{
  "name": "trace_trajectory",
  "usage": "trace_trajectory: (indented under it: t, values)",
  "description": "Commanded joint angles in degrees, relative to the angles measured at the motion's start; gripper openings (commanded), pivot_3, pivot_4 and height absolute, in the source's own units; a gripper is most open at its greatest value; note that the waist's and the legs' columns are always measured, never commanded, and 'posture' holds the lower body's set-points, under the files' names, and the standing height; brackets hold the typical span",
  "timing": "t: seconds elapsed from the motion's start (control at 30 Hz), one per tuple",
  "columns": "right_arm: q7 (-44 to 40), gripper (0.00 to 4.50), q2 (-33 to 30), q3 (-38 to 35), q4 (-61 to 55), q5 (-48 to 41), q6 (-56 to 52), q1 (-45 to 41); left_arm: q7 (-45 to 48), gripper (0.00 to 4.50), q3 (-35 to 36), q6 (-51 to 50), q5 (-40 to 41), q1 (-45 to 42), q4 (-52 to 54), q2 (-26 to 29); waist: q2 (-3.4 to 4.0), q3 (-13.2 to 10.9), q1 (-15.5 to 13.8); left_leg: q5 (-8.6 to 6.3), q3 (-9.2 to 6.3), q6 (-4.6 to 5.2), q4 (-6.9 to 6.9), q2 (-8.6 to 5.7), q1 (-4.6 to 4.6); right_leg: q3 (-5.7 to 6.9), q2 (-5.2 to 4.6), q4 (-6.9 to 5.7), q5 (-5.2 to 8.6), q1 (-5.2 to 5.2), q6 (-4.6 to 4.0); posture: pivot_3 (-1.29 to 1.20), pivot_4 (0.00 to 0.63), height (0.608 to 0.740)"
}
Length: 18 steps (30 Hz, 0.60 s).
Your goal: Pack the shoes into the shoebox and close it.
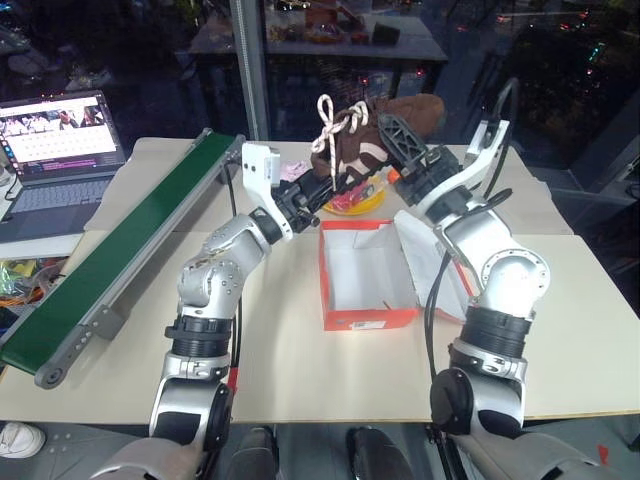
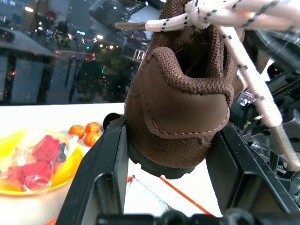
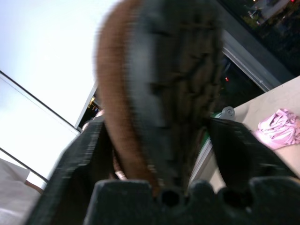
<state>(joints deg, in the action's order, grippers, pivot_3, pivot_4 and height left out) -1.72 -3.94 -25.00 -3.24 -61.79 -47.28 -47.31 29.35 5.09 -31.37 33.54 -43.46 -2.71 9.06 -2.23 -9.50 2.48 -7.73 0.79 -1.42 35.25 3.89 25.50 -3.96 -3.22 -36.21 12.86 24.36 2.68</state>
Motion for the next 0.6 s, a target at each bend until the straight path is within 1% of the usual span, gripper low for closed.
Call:
trace_trajectory:
  t: [0.03,0.07,0.13,0.17,0.2,0.23,0.3,0.4,0.47,0.53,0.6]
  values:
    - [-0.3,1.75,-1.0,0.7,-2.4,-0.7,2.3,-1.6,-0.6,1.96,1.4,0.4,0.5,-1.9,0.9,0.3,0.00,0.0,0.0,0.00,0.00,0.00,0.00,0.00,0.00,0.00,0.00,0.00,0.00,0.00,0.00,0.00,0.150,0.740]
    - [-0.3,1.42,-1.4,0.7,-2.0,-0.4,2.7,-1.8,-1.0,1.96,1.8,0.5,0.5,-2.0,0.8,0.4,0.00,0.0,0.0,0.00,0.00,0.00,0.00,0.00,0.00,0.00,0.00,0.00,0.00,0.00,0.00,0.00,0.150,0.740]
    - [-0.3,0.79,-2.6,0.6,-1.1,0.5,3.6,-2.4,-1.0,2.88,3.2,0.4,2.0,-2.1,1.1,0.6,0.00,0.0,0.0,0.00,0.00,0.00,0.00,0.00,0.00,0.00,0.00,0.00,0.00,0.00,0.00,0.00,0.150,0.740]
    - [-0.4,0.63,-3.4,0.5,-0.5,1.1,4.2,-2.7,-0.8,3.08,3.9,0.2,2.8,-2.1,1.5,0.8,0.01,0.0,0.0,0.00,0.00,0.00,0.00,0.00,0.01,0.00,0.00,0.01,0.00,0.00,0.00,0.00,0.150,0.740]
    - [-0.9,0.49,-4.9,0.4,0.6,2.2,4.7,-3.3,-1.2,3.53,4.6,0.3,2.9,-2.2,1.7,1.6,0.03,0.0,0.0,0.00,0.00,0.00,0.00,0.00,0.01,0.00,-0.01,0.02,0.00,0.00,0.00,0.00,0.150,0.740]
    - [-2.1,0.48,-8.0,1.0,2.1,5.0,5.5,-4.0,-1.5,3.92,6.0,0.2,3.0,-2.2,1.8,3.1,0.07,0.0,0.0,0.00,0.01,0.00,0.00,-0.01,0.01,-0.01,-0.01,0.02,0.00,0.00,0.00,0.00,0.150,0.740]
    - [-4.5,0.46,-13.3,1.8,5.2,8.9,6.6,-5.6,-2.2,4.50,8.1,0.5,2.2,-1.9,1.5,6.5,0.08,-0.1,0.0,0.00,0.01,0.00,0.01,-0.01,0.02,-0.01,-0.01,0.03,0.00,0.01,0.01,0.00,0.150,0.740]
    - [-7.6,0.46,-18.2,4.0,8.4,12.7,7.0,-7.2,-2.9,4.50,10.0,0.4,2.5,-1.1,0.9,9.3,0.13,-0.1,0.0,0.01,0.00,0.01,-0.03,-0.01,0.01,0.00,0.00,0.05,0.00,0.02,0.01,0.00,0.150,0.740]
    - [-9.4,0.46,-23.4,8.3,12.9,17.6,3.8,-9.1,-3.4,4.50,10.8,0.1,1.1,0.8,1.1,12.3,0.16,-0.1,0.1,0.01,0.03,0.02,-0.09,-0.01,0.01,-0.02,-0.01,0.13,0.01,0.02,0.01,0.00,0.150,0.740]
    - [-11.5,0.46,-26.8,12.9,15.4,21.8,0.8,-10.1,-3.7,4.50,10.9,-0.3,0.3,2.2,1.7,13.7,0.22,-0.2,0.2,0.00,0.09,0.02,-0.12,-0.03,-0.01,-0.08,-0.04,0.15,0.01,0.02,0.01,0.00,0.150,0.740]
    - [-13.8,0.46,-28.4,17.8,16.4,24.1,-3.5,-10.6,-4.2,4.50,10.6,-0.7,0.1,3.6,2.9,14.0,0.22,-0.2,0.1,0.00,0.09,0.02,-0.18,-0.02,-0.02,-0.07,-0.03,0.14,0.01,0.04,0.00,0.00,0.150,0.740]
